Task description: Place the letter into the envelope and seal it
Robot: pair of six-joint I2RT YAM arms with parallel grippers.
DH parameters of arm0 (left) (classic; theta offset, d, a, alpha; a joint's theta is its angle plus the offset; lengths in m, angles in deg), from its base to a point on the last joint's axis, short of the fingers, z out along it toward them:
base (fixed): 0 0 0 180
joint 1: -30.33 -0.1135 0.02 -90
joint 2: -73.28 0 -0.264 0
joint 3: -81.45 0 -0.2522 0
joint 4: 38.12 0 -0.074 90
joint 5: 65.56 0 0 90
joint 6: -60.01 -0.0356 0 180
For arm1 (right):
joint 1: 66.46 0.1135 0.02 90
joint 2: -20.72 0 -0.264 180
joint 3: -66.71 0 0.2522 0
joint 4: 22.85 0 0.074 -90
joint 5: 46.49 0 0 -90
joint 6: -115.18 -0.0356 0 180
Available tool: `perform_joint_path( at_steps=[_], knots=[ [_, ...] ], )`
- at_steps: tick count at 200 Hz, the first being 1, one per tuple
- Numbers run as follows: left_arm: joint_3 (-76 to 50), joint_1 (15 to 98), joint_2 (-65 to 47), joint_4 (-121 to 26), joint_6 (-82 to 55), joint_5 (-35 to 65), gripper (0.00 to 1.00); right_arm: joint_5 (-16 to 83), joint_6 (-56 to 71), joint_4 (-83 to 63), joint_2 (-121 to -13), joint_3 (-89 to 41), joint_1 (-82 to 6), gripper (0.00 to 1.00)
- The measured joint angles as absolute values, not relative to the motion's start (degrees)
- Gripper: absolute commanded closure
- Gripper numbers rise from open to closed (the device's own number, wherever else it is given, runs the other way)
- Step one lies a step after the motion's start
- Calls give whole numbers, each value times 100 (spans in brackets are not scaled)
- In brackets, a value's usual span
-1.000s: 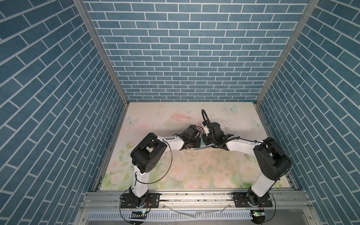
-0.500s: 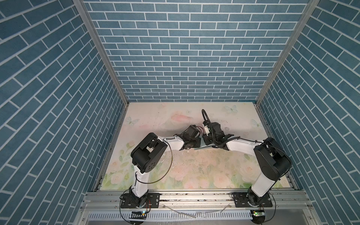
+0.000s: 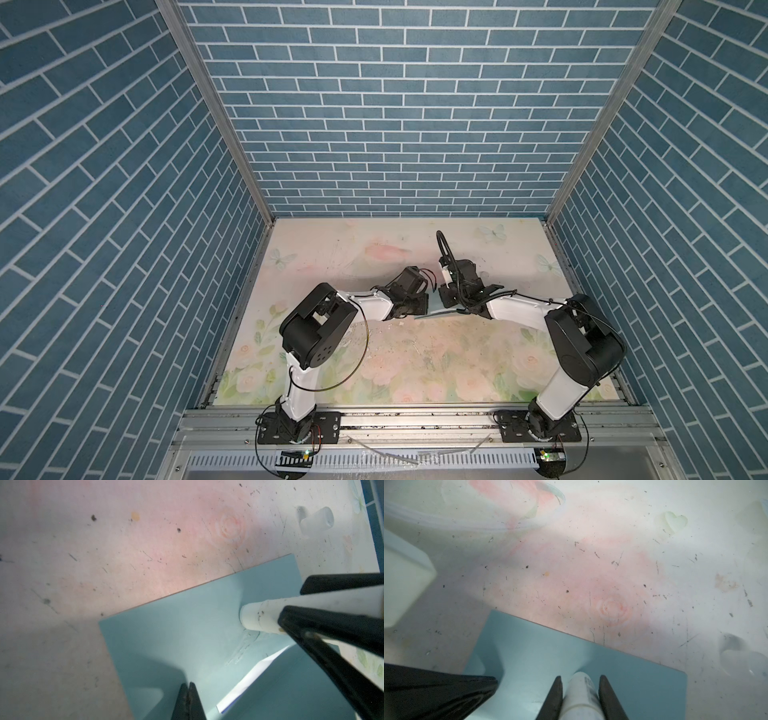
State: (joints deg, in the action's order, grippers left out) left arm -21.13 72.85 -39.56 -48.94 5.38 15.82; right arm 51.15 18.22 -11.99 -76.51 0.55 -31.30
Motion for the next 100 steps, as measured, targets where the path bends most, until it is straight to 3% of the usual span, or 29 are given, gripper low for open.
perform_joint_path(
  at_steps=[100],
  knots=[
    [-2141, 7285, -3956, -4831, 541, 1582, 100, 5165, 1815, -1199, -7336, 405, -3546, 100]
  ],
)
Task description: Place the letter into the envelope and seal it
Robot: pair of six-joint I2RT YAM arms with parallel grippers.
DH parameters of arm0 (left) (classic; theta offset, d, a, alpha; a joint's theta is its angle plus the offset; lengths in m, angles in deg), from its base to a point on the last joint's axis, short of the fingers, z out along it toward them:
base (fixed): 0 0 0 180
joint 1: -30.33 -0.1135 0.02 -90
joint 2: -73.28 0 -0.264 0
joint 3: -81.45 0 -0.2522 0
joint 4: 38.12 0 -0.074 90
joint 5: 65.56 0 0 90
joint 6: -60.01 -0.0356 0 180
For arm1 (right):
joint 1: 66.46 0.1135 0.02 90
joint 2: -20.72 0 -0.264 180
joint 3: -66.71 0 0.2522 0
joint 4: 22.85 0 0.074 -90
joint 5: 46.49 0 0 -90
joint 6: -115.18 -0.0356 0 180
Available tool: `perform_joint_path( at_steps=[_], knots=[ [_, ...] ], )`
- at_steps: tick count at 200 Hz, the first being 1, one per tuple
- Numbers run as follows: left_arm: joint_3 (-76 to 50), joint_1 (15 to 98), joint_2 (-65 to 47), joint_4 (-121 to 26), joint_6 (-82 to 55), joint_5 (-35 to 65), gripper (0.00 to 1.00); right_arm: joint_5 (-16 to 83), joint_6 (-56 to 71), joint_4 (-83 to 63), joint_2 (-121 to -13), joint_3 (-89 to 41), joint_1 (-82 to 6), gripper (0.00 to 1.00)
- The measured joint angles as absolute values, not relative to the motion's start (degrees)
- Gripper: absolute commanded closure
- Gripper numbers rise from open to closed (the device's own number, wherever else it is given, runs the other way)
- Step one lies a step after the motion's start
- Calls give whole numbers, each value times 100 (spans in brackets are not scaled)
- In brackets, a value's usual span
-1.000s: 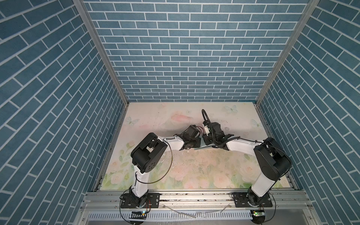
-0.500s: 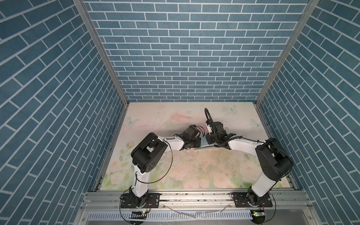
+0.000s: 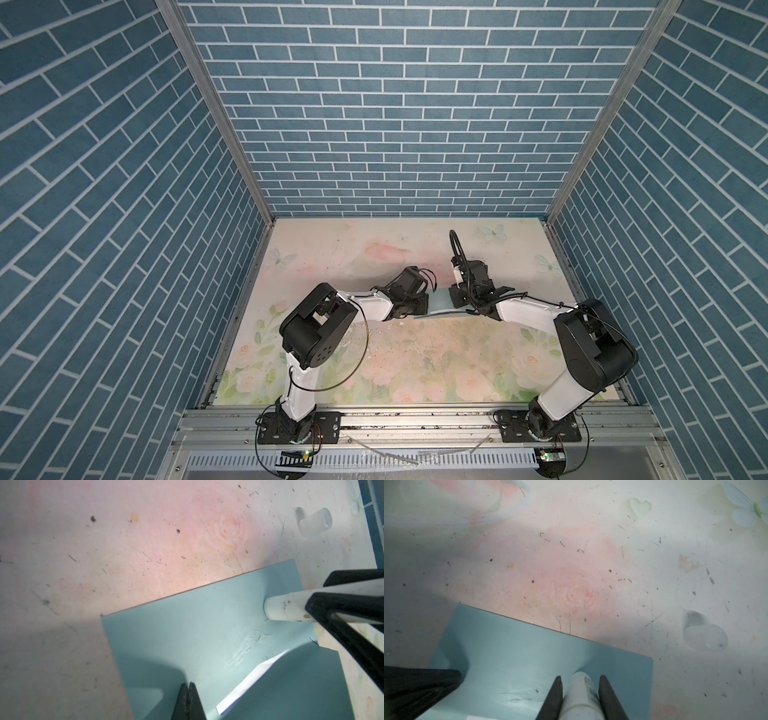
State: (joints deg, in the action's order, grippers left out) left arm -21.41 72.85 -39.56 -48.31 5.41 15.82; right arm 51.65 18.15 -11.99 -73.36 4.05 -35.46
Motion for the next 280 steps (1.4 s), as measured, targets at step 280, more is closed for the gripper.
perform_joint_path(
  at_steps=[280],
  knots=[
    [-2209, 7280, -3947, -4706, 652, 1567, 100, 4710, 1492, -1542, -7459, 191, -2641, 100]
  ],
)
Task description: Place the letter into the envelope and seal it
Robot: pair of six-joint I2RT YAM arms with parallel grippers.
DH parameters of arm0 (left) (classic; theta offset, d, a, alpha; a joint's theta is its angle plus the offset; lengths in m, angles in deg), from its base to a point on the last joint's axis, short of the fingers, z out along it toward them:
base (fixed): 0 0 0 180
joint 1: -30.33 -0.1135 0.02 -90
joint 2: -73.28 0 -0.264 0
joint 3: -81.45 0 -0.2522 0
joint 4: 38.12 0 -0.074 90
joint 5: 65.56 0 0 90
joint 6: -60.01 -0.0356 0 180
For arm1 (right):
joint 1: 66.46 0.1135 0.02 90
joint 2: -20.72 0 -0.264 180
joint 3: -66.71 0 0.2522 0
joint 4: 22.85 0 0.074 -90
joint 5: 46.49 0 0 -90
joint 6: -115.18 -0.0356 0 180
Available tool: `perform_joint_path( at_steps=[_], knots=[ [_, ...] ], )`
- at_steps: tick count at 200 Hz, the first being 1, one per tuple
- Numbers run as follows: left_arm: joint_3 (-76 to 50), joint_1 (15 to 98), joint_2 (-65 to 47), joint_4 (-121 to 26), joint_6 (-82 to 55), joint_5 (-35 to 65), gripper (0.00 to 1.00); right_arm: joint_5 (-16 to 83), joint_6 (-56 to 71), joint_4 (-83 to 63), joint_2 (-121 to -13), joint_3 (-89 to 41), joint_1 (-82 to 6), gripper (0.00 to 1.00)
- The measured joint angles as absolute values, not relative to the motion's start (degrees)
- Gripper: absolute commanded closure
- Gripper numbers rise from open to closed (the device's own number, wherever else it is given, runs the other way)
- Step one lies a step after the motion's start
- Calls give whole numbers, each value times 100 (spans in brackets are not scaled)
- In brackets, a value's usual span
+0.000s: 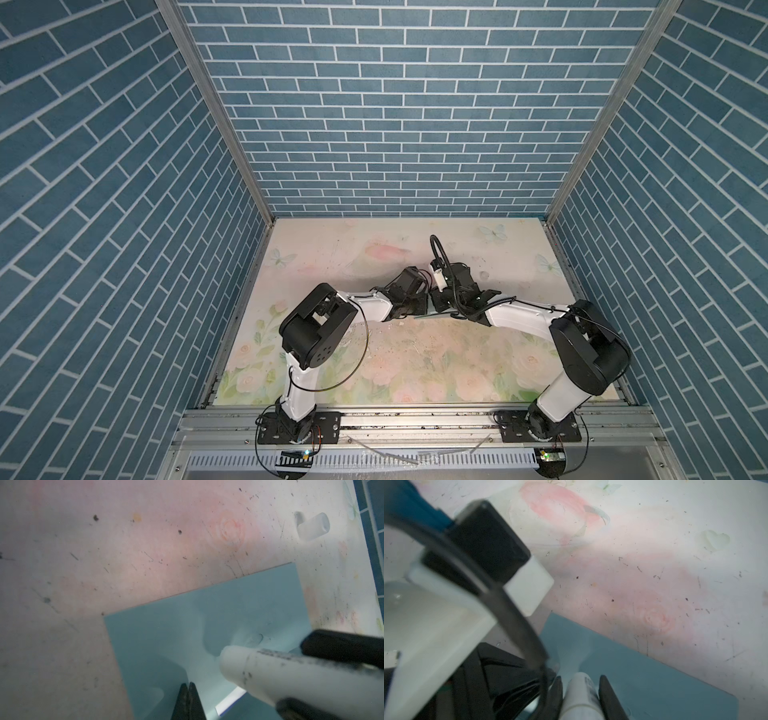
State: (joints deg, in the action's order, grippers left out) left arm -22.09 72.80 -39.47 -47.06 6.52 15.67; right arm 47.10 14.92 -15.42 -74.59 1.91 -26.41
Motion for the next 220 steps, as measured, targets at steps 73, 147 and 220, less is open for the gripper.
perform_joint_path(
  at_steps=[73, 147, 220],
  knots=[
    [-2214, 7276, -3947, -4700, 667, 1560, 100, 4865, 1450, -1789, -7721, 191, -2621, 100],
    [-2227, 7272, -3947, -4682, 670, 1549, 100, 5093, 1472, -1767, -7752, 191, -2599, 100],
    [-2259, 7270, -3958, -4553, 670, 1540, 100, 5067, 1470, -1572, -7660, 201, -2833, 100]
  ],
)
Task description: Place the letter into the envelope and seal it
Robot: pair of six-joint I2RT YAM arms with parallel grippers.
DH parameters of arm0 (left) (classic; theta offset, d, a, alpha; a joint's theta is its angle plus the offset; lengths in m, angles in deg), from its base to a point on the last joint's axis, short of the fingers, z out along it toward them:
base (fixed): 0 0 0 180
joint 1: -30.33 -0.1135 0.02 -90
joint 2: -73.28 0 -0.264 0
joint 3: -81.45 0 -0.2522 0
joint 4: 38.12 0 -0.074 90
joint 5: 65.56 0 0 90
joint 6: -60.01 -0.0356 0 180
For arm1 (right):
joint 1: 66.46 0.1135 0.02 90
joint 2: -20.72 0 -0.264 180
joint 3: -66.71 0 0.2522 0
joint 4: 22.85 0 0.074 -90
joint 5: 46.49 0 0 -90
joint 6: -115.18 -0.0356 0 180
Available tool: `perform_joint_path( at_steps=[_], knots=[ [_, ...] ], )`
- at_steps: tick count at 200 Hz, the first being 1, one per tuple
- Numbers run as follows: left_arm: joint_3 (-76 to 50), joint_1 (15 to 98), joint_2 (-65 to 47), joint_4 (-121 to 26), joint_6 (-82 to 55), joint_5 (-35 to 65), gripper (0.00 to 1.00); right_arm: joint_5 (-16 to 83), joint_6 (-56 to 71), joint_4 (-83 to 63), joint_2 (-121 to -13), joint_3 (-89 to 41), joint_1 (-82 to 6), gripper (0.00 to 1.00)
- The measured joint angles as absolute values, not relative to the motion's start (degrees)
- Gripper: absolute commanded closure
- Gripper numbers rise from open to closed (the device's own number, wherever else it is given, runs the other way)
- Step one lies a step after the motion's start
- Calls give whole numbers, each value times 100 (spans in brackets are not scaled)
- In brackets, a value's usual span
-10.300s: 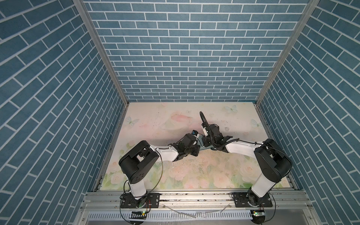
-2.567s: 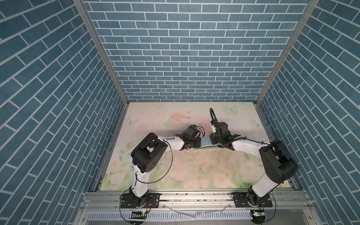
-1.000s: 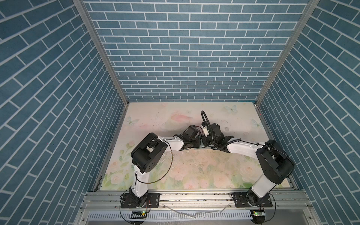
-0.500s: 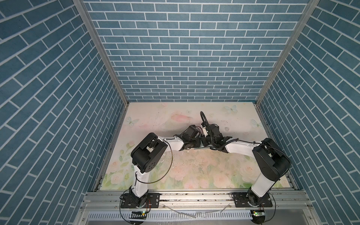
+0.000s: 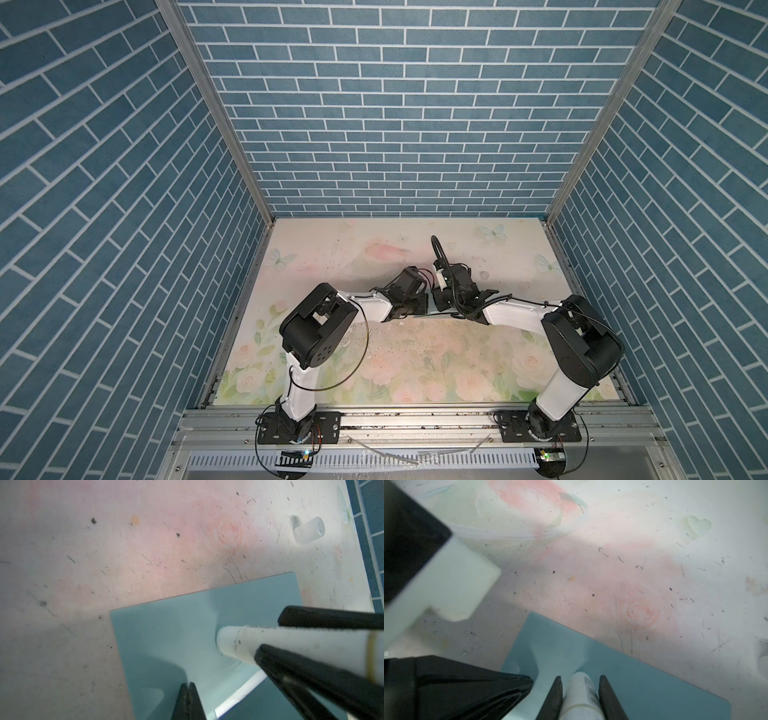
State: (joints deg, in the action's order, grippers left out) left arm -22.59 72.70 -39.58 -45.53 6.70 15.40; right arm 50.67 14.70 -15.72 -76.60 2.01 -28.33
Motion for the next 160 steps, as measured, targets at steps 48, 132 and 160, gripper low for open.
perform_joint_path(
  at_steps=[48, 132, 160],
  knots=[
    [-2270, 7270, -3960, -4527, 672, 1540, 100, 5086, 1470, -1430, -7548, 269, -3012, 100],
    [-2270, 7270, -3974, -4486, 676, 1538, 100, 5104, 1450, -1419, -7253, 588, -3183, 100],
    [-2270, 7270, -3976, -4479, 683, 1538, 100, 5117, 1443, -1411, -7170, 676, -3240, 100]
  ],
)
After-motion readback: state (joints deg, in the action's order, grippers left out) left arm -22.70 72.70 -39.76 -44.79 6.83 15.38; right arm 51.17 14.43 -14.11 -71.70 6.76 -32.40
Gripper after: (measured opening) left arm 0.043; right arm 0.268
